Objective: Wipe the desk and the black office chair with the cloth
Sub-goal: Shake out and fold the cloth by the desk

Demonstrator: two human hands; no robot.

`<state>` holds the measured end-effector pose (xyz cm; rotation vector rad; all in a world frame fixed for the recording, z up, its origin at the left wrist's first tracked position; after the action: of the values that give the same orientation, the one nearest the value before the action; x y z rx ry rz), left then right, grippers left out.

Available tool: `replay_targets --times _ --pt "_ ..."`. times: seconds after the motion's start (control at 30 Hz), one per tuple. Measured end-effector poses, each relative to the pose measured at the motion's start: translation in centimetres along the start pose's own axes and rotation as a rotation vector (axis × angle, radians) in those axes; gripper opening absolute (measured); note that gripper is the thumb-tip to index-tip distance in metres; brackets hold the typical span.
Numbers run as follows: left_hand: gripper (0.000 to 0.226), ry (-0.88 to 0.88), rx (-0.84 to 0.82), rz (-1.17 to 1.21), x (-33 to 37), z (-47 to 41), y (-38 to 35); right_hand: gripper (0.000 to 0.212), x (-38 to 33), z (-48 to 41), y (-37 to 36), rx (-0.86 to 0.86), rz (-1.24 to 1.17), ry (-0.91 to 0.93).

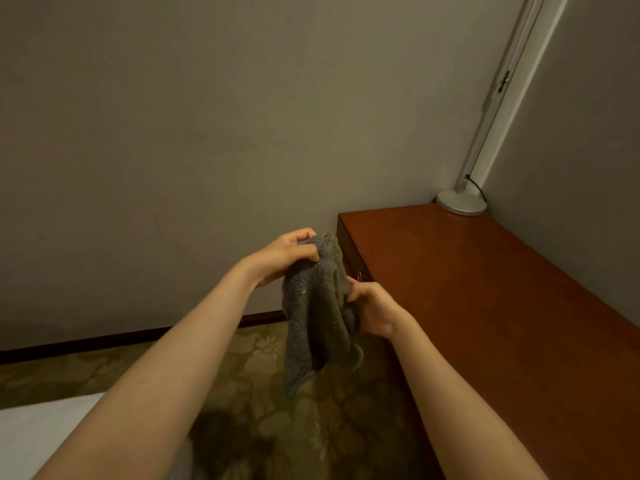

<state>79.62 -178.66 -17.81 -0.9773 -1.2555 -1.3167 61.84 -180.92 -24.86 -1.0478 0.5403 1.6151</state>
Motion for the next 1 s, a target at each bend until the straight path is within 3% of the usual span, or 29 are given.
replay_targets --times 0.07,0.17,0.27,0.4,0.53,0.73,0.87,1.0 --pt "0.022 0.001 0.003 -0.046 0.1 -1.7 0.5 0.027 -0.9 -0.6 1.0 0.011 -0.199 -0.039" --pt "0.021 -0.006 0.023 -0.153 -0.6 -4.5 1.3 0.021 -2.6 -2.0 1.5 0.053 -0.368 0.020" --pt "0.021 0.002 0.040 -0.150 -1.9 -7.2 2.2 0.013 -4.7 -4.0 1.5 0.240 -0.228 0.149" --pt "0.028 -0.029 -0.007 -0.194 -2.5 -11.2 4.1 0.026 -6.8 -7.2 1.3 0.444 -0.122 0.357" --pt "0.034 -0.057 -0.079 -0.253 -2.6 -15.2 6.8 0.014 -9.2 -10.1 -0.3 0.467 0.041 0.475" --pt "0.029 -0.090 -0.150 -0.283 -2.1 -20.9 10.1 0.023 -13.2 -13.4 -3.0 0.514 0.212 0.582" --pt "0.032 -0.230 -0.167 -0.471 -2.6 -24.1 11.5 0.029 -15.3 -15.5 -4.4 0.597 -0.006 0.620" --pt "0.026 -0.258 -0.096 -0.488 -5.1 -26.4 11.6 0.036 -17.1 -17.3 -5.0 0.542 -0.142 0.588"
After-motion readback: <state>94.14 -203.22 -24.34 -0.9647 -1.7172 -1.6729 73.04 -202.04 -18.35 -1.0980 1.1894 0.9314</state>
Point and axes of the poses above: each hand's wrist, its own z-axis away from the middle knuckle, its own y-axis out of the back of the hand, x = y × z, the point moved 1 cm from there along -z, towards the middle knuckle, and after that the axes turned 12 degrees about x, right-handed, at the moved point
